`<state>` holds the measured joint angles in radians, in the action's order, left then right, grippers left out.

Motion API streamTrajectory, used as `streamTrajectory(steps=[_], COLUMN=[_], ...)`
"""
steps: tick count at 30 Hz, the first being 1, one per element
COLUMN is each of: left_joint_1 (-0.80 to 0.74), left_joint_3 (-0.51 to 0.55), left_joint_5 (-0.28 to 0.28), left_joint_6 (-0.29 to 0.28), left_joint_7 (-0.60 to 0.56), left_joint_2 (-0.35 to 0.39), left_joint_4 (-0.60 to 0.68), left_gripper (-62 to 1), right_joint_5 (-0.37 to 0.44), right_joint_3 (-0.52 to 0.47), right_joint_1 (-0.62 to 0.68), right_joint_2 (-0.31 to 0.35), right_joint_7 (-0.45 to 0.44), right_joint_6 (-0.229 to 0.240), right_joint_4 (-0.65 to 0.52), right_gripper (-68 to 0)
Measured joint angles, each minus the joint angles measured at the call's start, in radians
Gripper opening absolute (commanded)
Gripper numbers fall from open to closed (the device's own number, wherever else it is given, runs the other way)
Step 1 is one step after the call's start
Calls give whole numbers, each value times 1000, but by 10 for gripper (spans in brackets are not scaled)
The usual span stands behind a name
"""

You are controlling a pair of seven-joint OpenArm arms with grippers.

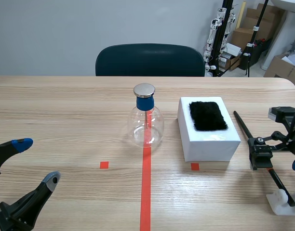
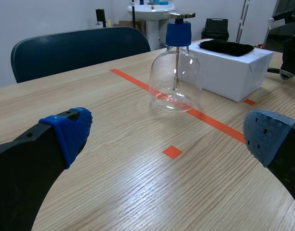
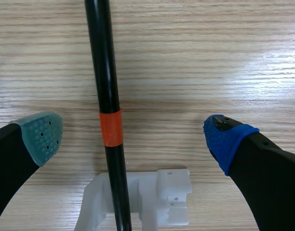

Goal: Do the electroscope experiment. pick up the black charging rod

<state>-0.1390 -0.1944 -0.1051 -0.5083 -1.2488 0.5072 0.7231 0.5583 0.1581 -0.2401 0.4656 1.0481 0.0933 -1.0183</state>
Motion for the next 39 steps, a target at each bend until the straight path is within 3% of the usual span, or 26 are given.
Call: streamTrajectory(steps=[15, 31, 39], left_joint_1=[0, 0, 0], left_joint_3=[0, 0, 0], left_joint_5=[0, 0, 0], left_joint_6=[0, 0, 0], left_joint_7=[-2, -2, -2], left_joint_2=[0, 0, 0], left_joint_4=[0, 0, 0], left_gripper=[14, 14, 14], right_joint_5=[12, 12, 15], right_joint_3=[0, 0, 0], right_joint_1=[2, 3, 3], right_joint_2=[-8, -8, -11], right_joint_7=[0, 0, 0], right_joint_6=[0, 0, 0], right_joint_4=[0, 0, 0], right_gripper=[-359, -672, -676])
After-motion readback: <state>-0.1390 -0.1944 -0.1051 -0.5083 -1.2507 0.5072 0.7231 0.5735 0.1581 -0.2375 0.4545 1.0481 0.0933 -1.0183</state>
